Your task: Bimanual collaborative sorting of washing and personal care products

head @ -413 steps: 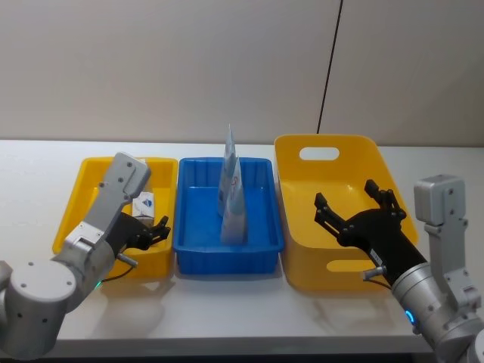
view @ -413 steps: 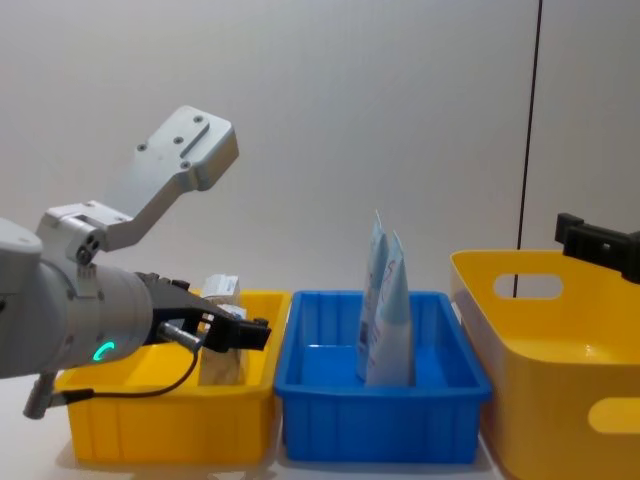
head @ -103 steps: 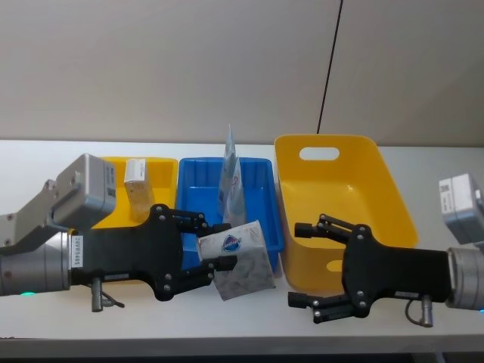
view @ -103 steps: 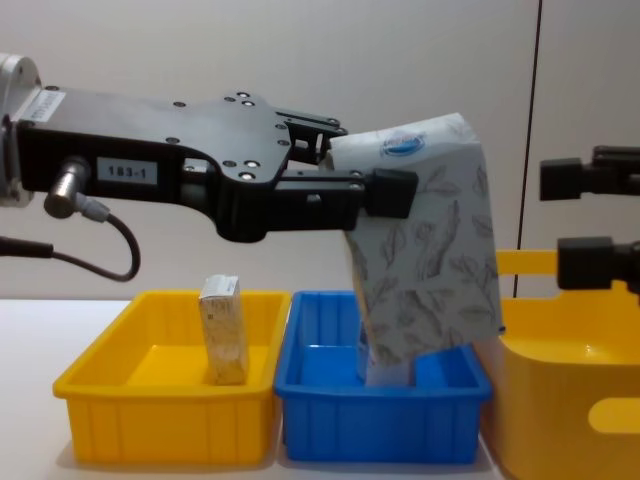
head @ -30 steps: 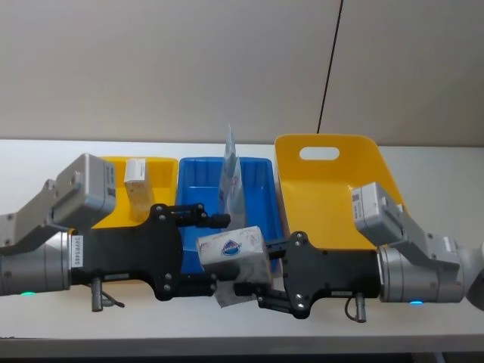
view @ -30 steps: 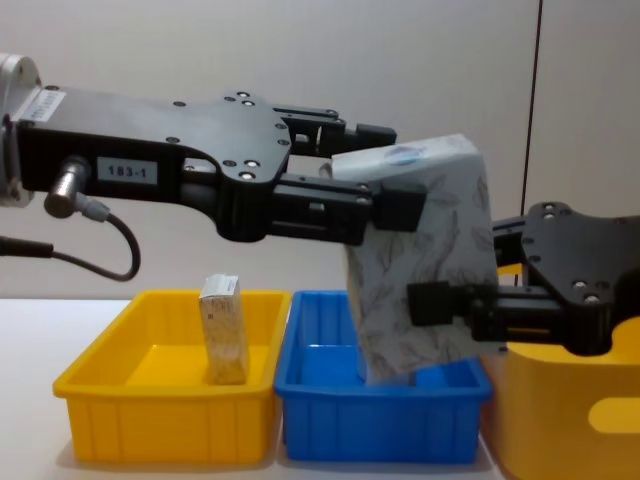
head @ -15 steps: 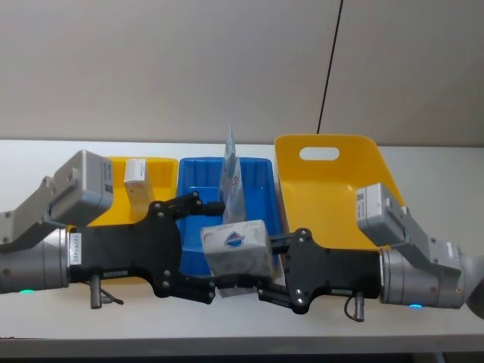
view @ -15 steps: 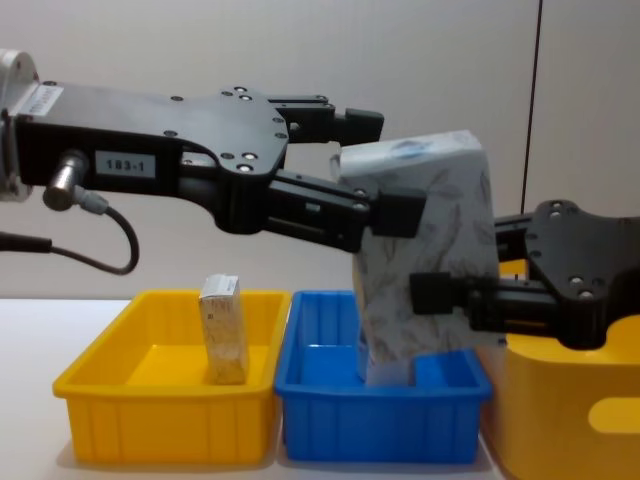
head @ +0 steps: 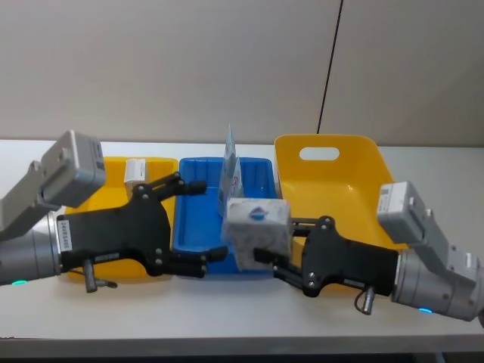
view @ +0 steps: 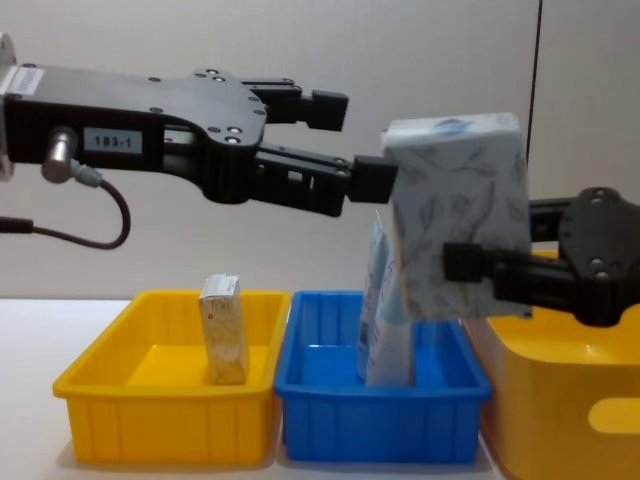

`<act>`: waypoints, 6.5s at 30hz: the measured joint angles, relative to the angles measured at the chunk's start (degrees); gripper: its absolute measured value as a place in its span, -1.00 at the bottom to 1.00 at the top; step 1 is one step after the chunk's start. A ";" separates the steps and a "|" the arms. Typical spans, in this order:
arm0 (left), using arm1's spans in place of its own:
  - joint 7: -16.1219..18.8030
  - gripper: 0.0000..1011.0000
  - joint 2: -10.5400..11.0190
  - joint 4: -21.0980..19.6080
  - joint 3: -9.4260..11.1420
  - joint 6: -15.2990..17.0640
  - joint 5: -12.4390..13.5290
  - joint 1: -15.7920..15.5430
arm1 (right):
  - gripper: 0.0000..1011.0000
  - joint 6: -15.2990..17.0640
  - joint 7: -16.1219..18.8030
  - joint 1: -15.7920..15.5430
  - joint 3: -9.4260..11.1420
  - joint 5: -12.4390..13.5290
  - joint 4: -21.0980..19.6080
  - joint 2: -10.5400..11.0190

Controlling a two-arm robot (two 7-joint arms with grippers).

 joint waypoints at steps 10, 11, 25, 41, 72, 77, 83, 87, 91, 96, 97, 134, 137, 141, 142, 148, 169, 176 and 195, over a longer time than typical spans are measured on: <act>7.52 0.98 -0.53 -1.57 -1.15 3.91 1.33 0.81 | -0.30 -0.51 -8.16 -4.93 3.62 -0.48 -2.49 0.23; 8.28 0.98 -0.65 -1.61 -1.21 4.33 1.44 0.81 | -0.30 -0.51 -9.24 -5.54 4.20 -0.59 -2.87 0.21; 18.51 0.98 -4.85 -0.16 -0.94 12.44 2.73 -0.91 | -0.30 1.00 -20.09 -10.31 8.84 -2.22 -5.61 -1.45; 24.05 0.98 -8.82 3.00 0.11 17.76 3.27 -3.04 | -0.30 7.47 -32.30 -11.96 11.93 -4.36 -7.79 -6.09; 25.96 0.98 -10.18 4.09 0.49 19.57 3.48 -3.74 | -0.30 24.19 -46.47 -5.54 11.80 -6.44 -1.30 -17.00; 26.00 0.98 -10.21 4.11 0.49 19.63 3.48 -3.77 | -0.30 24.50 -46.49 -4.16 11.26 -7.07 0.74 -17.56; 26.03 0.98 -10.23 4.15 0.49 19.67 3.47 -3.79 | -0.30 24.54 -46.38 -2.58 10.58 -7.90 3.02 -18.18; 26.06 0.98 -10.25 4.16 0.49 19.69 3.47 -3.80 | -0.30 24.55 -46.31 -2.01 10.34 -8.22 3.80 -18.39; 26.09 0.98 -10.27 4.16 0.49 19.72 3.47 -3.80 | -0.29 24.56 -46.22 -1.59 10.17 -8.39 4.43 -18.55; 26.11 0.98 -10.29 4.16 0.49 19.73 3.47 -3.80 | -0.02 24.55 -46.15 -1.18 10.01 -8.63 5.01 -18.70; 26.11 0.98 -10.29 4.16 0.49 19.73 3.47 -3.80 | 0.02 24.55 -46.15 -1.18 10.01 -8.63 5.01 -18.70; 26.10 0.98 -10.29 4.16 0.49 19.72 3.47 -3.80 | 0.98 26.99 -43.73 -2.15 7.89 -7.75 0.78 -20.65; 26.10 0.98 -10.29 4.15 0.49 19.72 3.47 -3.80 | 0.99 27.81 -43.16 -2.36 7.10 -7.55 -0.52 -21.08; 26.10 0.98 -10.29 4.16 0.49 19.72 3.47 -3.80 | 0.98 28.89 -42.45 -2.49 6.12 -7.44 -1.70 -21.50; 26.10 0.98 -10.29 4.16 0.49 19.72 3.47 -3.80 | 0.98 29.37 -42.15 -2.49 5.68 -7.44 -2.07 -21.62; 26.10 0.98 -10.29 4.16 0.49 19.72 3.47 -3.80 | 0.98 30.67 -41.38 -2.14 4.42 -7.70 -2.49 -22.00; 26.10 0.98 -10.29 4.16 0.49 19.72 3.47 -3.80 | 0.98 30.33 -42.54 3.06 -0.67 -13.24 6.24 -26.06; 26.10 0.98 -10.29 4.16 0.49 19.71 3.47 -3.80 | 0.98 29.03 -43.46 5.25 -1.87 -15.14 10.66 -28.02; 26.10 0.98 -10.29 4.16 0.49 19.72 3.47 -3.80 | 0.98 26.30 -45.43 9.13 -2.86 -18.18 19.09 -31.60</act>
